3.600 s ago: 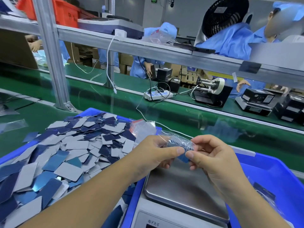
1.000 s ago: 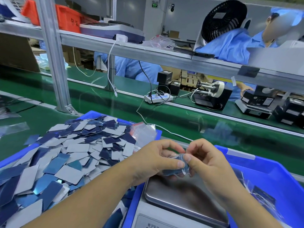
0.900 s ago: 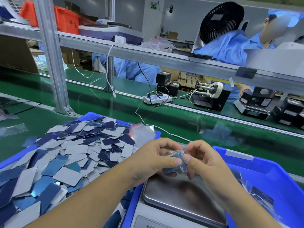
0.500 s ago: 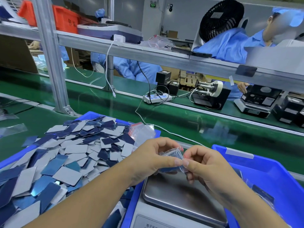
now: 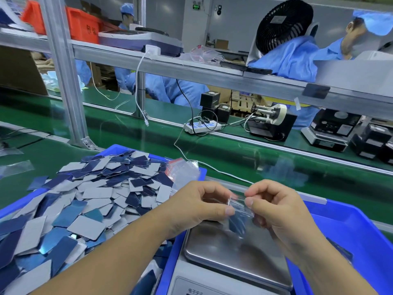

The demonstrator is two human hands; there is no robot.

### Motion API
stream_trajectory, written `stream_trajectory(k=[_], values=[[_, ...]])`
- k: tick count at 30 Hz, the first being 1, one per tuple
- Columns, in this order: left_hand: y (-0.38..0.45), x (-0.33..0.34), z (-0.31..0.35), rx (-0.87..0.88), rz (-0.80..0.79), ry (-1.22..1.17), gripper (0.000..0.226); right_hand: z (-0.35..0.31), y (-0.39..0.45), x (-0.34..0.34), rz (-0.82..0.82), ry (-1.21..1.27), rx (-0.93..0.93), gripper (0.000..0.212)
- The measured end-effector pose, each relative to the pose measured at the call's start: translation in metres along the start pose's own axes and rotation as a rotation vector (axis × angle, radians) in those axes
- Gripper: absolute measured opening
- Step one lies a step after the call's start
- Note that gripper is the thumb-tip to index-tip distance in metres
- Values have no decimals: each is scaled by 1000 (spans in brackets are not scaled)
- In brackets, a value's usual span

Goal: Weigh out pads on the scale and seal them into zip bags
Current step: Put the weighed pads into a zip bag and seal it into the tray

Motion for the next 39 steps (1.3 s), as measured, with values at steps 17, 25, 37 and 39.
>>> stream_trajectory(k=[17, 25, 37, 39], values=[[3, -5, 3, 15, 111, -187, 11, -1, -3, 2, -97, -187, -105, 23], [4, -8, 2, -8, 88, -231, 7, -3, 0, -3, -16, -129, -236, 29], [5, -5, 1, 5, 75, -238, 10, 5, 0, 5, -55, -106, -209, 19], [5, -5, 1, 8, 76, -240, 11, 4, 0, 6, -60, -110, -232, 16]])
Point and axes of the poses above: each hand's wrist, its own y-axis towards the middle knuckle, its own x-axis out of the palm, z = x × y, the point moved 5 cm from there along y, towards the middle knuckle, and after that the axes turned 8 degrees about y, right-handed, at the moved point
